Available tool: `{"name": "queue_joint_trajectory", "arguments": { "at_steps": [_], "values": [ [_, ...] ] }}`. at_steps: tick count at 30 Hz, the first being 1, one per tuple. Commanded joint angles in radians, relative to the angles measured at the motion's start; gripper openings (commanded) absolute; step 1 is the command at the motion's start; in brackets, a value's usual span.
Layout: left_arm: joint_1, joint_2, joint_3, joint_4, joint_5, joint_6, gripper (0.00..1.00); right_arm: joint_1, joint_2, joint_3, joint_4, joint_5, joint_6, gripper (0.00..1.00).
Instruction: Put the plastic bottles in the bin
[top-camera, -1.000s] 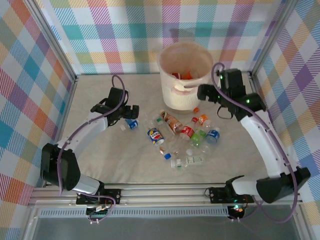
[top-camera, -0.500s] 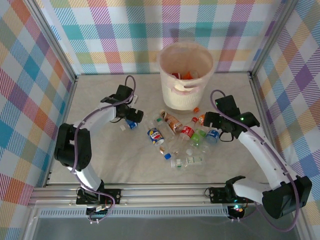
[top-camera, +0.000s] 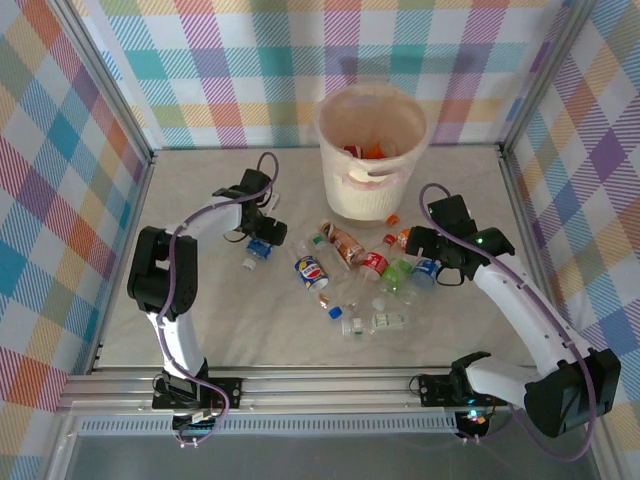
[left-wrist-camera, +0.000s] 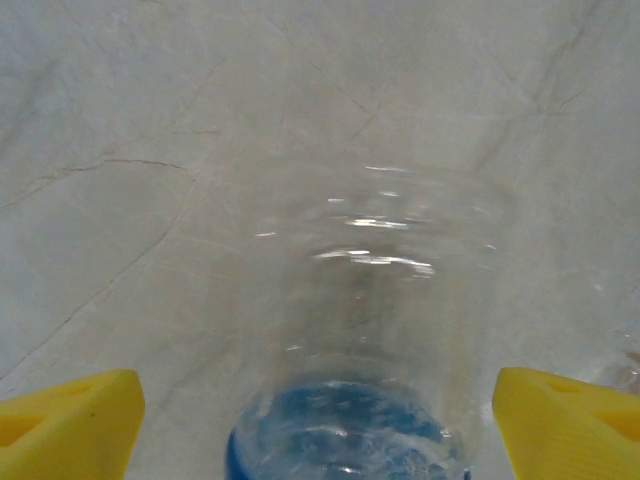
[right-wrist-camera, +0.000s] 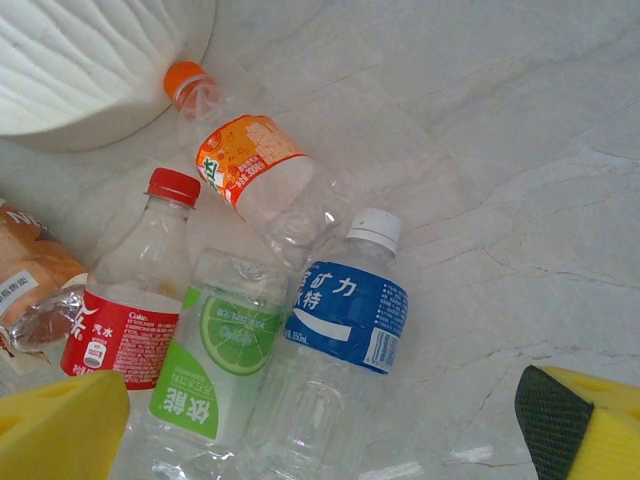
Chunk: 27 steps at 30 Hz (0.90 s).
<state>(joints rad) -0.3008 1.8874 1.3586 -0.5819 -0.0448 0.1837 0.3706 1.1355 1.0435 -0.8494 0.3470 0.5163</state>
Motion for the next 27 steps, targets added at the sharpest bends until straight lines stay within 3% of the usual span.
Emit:
{"name": "queue_joint_trajectory", "arguments": {
  "at_steps": [1,20,22,27],
  "values": [
    [0.022,0.029,0.023,-0.039,0.018,-0.004,0.89,0.004,0.006,-0.003,0.018,-0.008,0.013,1.00],
    [0.052,0.030,-0.098,-0.045,-0.011,-0.168,0.94,0.004,0.042,-0.002,0.049,-0.034,0.022,1.00],
    [0.052,0.032,-0.100,-0.044,-0.019,-0.174,0.90,0.004,0.047,-0.001,0.050,-0.036,0.021,1.00],
    [0.052,-0.012,-0.117,-0.024,-0.009,-0.184,0.62,0.004,0.048,0.004,0.055,-0.045,0.028,1.00]
  ]
}}
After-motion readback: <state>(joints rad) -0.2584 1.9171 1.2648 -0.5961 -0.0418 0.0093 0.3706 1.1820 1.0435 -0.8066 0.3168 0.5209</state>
